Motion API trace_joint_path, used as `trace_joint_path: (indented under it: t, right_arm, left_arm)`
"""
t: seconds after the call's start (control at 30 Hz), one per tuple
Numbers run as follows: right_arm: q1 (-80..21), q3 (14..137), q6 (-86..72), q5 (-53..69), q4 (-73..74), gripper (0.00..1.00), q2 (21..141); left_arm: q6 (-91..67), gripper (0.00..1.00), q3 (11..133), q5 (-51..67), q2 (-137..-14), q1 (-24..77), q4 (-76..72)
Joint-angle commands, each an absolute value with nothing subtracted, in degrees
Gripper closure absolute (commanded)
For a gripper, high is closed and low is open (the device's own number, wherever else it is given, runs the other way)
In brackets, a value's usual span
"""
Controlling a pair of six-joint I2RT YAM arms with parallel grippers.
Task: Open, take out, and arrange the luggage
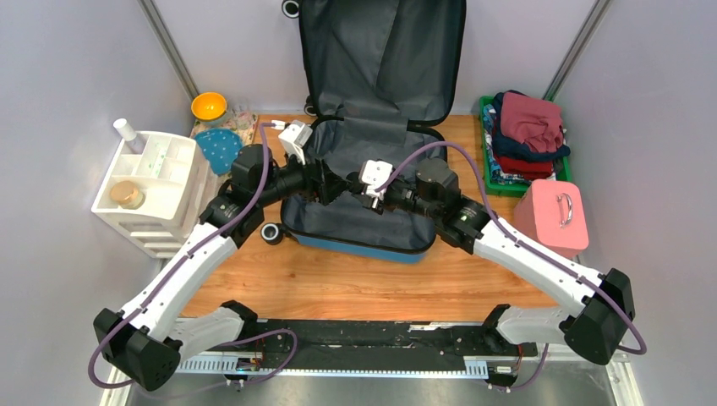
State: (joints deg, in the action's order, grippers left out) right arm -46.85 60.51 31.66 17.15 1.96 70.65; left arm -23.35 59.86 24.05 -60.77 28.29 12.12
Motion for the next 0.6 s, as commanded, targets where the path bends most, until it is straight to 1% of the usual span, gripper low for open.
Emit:
trace_joint_path:
  t: [0.0, 0.23, 0.57]
  right_arm:
    - [-47.72, 64.25, 30.15, 14.24, 1.75, 0.68, 70.93]
    - [-48.08, 64.77, 29.71, 14.68, 1.67, 0.68, 71.98]
    - [-48.25, 65.92, 29.0, 15.21, 2.02, 0.69, 73.13]
  left_arm:
    - [-24.08, 0.17, 61.7, 22.5, -61.0, 29.71, 9.06]
    - [-23.91, 0.17, 61.43, 22.85, -61.7, 31.9, 7.91]
    - [-21.8, 0.19, 63.28, 19.96, -63.54, 35.33, 9.49]
